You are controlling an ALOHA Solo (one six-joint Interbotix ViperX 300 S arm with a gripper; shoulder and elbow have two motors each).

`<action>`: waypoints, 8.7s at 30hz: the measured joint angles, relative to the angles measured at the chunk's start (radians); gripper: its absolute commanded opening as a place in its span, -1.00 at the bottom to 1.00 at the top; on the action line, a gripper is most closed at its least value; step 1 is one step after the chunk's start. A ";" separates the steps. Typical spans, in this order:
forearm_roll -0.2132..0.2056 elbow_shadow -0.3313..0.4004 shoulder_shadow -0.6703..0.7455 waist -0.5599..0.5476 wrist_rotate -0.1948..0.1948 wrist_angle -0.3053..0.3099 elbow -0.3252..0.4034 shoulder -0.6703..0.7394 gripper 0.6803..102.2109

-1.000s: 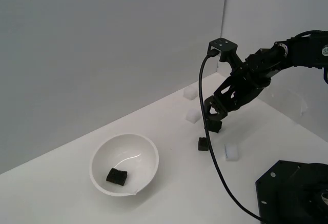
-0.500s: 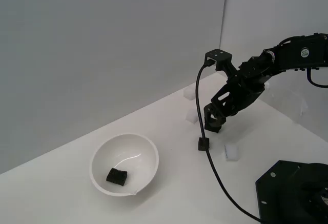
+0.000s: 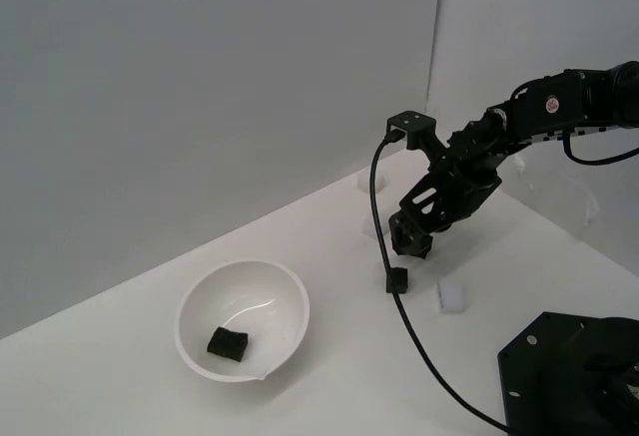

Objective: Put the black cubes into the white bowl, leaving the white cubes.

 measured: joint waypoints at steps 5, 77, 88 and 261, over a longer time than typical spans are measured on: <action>0.000 -0.002 -0.008 -0.011 0.000 -0.002 -0.003 -0.006 -0.24; -0.124 -0.302 0.138 -0.617 -0.186 0.055 -0.305 0.138 0.45; -0.144 -0.304 0.140 -0.615 -0.186 0.040 -0.305 0.138 0.91; -0.140 -0.298 0.101 -0.589 -0.187 0.074 -0.301 0.101 -0.40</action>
